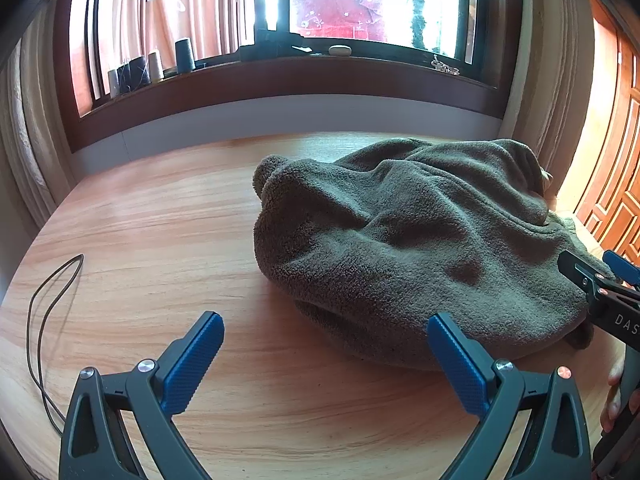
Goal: Fold clothes
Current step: 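Reach the right tool into the crumpled grey fleece and close on it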
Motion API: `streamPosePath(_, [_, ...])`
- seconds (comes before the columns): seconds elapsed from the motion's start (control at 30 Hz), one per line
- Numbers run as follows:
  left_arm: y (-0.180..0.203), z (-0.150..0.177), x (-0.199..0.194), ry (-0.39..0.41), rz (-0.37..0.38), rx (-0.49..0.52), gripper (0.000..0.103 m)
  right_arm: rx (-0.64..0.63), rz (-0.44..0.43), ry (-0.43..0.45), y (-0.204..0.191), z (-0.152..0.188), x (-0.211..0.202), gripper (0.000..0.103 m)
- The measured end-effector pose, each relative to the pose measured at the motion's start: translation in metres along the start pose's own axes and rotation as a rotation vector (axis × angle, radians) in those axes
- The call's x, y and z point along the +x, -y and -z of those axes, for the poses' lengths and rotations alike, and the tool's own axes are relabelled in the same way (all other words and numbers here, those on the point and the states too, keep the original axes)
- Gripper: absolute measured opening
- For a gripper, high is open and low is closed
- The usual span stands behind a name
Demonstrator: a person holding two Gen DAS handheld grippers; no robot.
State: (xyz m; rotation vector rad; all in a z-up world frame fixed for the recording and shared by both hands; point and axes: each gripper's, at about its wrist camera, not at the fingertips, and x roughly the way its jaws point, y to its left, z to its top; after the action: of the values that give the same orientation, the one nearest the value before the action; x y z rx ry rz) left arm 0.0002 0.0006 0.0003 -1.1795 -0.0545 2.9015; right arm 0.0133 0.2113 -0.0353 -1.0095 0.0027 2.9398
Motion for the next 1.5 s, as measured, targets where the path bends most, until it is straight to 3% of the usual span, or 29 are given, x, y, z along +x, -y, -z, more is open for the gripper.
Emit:
streamPosePath(0.47, [-0.01,0.003,0.005,0.012,-0.011,0.011,0.103,0.0,-0.021,-0.005,-0.005,0.001,0.005,0.103])
streamPosePath(0.8, [-0.044,-0.002,0.007,0.018,-0.039,-0.053,0.103,-0.057,-0.184,0.038,-0.033,-0.034,0.006,0.103])
streamPosePath(0.93, [-0.055,-0.003,0.009,0.015,-0.042,-0.067,0.103,-0.142,-0.218,0.026,-0.062,-0.055,0.028,0.103])
streamPosePath(1.23, [-0.072,-0.004,0.022,-0.019,-0.045,-0.081,0.103,-0.248,-0.265,-0.108,-0.112,-0.094,0.111,0.103])
streamPosePath(1.5, [-0.081,-0.005,0.031,-0.043,-0.037,-0.088,0.103,-0.302,-0.243,-0.208,-0.119,-0.101,0.16,0.103])
